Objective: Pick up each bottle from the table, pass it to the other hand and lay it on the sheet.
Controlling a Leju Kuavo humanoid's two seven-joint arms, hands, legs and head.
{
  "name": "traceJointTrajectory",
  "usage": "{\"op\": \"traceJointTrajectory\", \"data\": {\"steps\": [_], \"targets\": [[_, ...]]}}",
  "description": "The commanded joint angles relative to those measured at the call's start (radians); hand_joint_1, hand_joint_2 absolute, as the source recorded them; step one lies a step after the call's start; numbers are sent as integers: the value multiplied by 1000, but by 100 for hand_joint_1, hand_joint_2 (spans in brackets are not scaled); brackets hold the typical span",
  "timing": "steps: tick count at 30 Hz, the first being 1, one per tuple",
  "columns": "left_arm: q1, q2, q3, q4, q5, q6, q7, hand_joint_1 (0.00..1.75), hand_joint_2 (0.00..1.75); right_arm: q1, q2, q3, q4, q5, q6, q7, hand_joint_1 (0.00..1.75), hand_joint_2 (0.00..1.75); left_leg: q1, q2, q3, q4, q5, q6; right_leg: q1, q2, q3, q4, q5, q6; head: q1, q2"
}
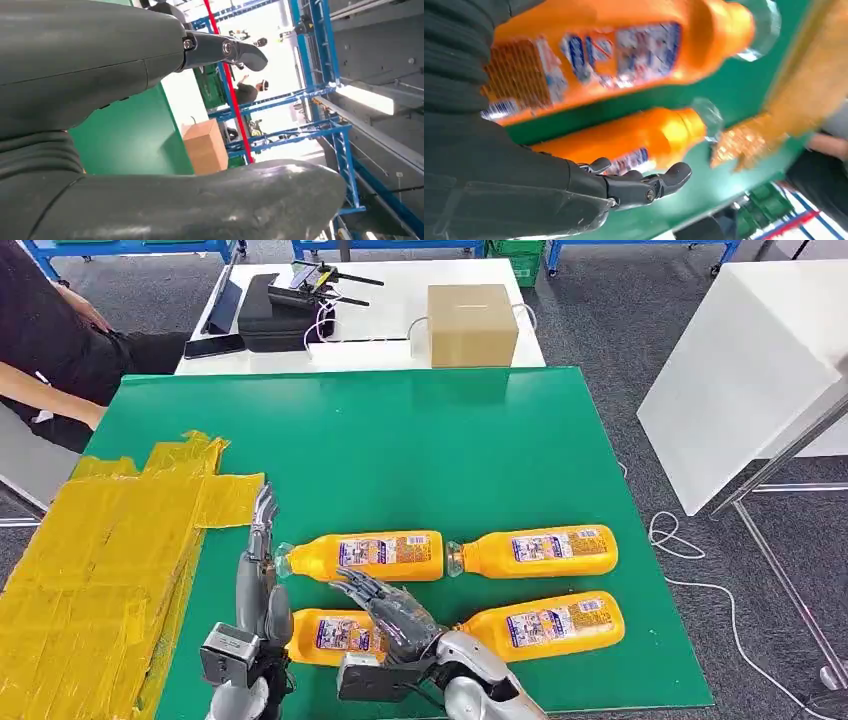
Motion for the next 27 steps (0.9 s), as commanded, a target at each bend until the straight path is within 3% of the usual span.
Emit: {"op": "traceJointTrajectory", "data": {"steps": [1, 4, 9, 18, 27], "targets": [[-29, 20, -4, 56, 4, 2, 0, 0, 0, -40, -58, 78, 41, 12, -11, 18, 0, 175, 0, -1, 2, -2, 0, 0, 0, -1, 2, -2, 0, 0, 0, 0], [-8, 19, 24, 34, -4, 11, 0, 0, 0, -36, -104, 132, -4, 148, -77, 146, 0, 175, 1, -1, 3, -2, 0, 0, 1, -1, 4, -3, 1, 1, 0, 0], [5, 20, 52, 18, -2, -5, 0, 0, 0, -72, -157, 182, 2, 241, -35, 236, 0, 175, 1, -1, 3, -2, 0, 0, 1, -1, 5, -4, 0, 1, 0, 0], [7, 17, 62, 17, 8, -10, 0, 0, 0, -144, -201, 234, 50, 235, 69, 251, 0, 175, 1, -1, 4, -2, 1, -1, 0, -1, 6, -3, 1, 0, 0, 0], [-12, 13, 65, 31, 26, -36, 0, 0, 0, -262, -269, 310, 73, 134, 245, 212, 0, 175, 1, -2, 5, -1, 1, 0, 0, -3, 7, -3, 1, 1, 0, 0]]}}
